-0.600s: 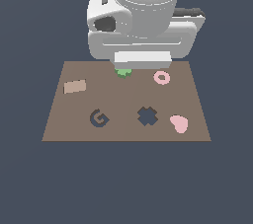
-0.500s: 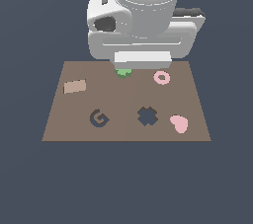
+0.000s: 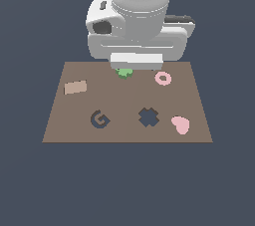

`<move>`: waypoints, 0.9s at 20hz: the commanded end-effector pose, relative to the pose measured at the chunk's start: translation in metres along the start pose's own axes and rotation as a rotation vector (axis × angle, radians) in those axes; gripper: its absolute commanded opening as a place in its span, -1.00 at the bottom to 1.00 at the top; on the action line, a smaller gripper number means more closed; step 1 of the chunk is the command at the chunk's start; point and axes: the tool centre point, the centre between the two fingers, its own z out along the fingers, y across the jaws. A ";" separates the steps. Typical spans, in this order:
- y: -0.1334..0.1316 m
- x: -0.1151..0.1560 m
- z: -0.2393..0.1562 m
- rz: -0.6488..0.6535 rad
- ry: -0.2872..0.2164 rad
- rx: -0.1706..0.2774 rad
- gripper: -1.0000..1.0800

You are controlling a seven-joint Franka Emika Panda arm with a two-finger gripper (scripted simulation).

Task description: Insert a designated object into the corresponding slot on a board.

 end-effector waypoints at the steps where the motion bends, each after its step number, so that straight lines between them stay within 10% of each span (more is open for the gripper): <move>1: 0.005 -0.008 0.010 0.030 0.001 0.000 0.92; 18: 0.032 -0.068 0.086 0.259 0.015 0.000 0.92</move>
